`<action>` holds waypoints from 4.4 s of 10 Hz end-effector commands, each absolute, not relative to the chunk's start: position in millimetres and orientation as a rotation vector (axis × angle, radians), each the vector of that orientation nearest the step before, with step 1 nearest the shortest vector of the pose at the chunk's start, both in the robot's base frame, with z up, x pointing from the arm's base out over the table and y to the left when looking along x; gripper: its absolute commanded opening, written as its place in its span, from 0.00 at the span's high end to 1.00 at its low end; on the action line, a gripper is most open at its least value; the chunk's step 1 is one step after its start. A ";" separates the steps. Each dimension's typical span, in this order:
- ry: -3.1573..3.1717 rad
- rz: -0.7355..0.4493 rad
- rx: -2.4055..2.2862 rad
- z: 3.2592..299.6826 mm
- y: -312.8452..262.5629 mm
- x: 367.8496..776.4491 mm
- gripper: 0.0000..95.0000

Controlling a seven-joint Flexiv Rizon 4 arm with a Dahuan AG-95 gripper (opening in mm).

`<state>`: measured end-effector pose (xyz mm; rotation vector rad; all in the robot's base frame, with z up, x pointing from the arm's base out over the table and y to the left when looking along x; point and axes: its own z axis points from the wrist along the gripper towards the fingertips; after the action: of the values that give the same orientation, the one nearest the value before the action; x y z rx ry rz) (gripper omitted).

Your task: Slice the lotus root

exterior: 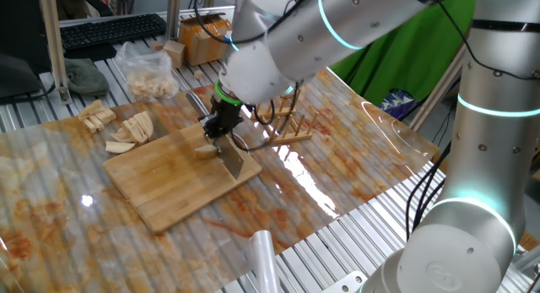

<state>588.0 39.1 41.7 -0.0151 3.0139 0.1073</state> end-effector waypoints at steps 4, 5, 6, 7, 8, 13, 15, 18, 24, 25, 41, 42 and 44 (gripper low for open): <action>3.062 0.058 -0.038 55.4 39.8 586.9 1.00; 3.074 0.058 -0.039 60.4 40.3 586.7 1.00; 3.082 0.060 -0.041 66.5 40.7 586.0 1.00; 3.088 0.066 -0.044 70.5 41.0 585.3 1.00; 3.091 0.076 -0.047 76.4 41.6 583.7 1.00; 3.082 0.100 -0.046 82.5 53.5 575.1 1.00; 3.057 0.125 -0.047 61.9 53.3 571.9 1.00; 3.023 0.171 -0.016 33.7 54.1 571.5 1.00; 3.049 0.108 -0.010 50.3 60.4 573.3 1.00; 3.059 0.103 -0.006 57.1 61.2 573.5 1.00; 3.081 0.053 -0.032 73.9 64.7 571.4 1.00; 3.084 0.068 -0.028 76.2 65.3 570.4 1.00; 3.086 0.076 -0.015 77.2 68.3 567.1 1.00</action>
<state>567.2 69.5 77.3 -0.0104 3.0889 0.0782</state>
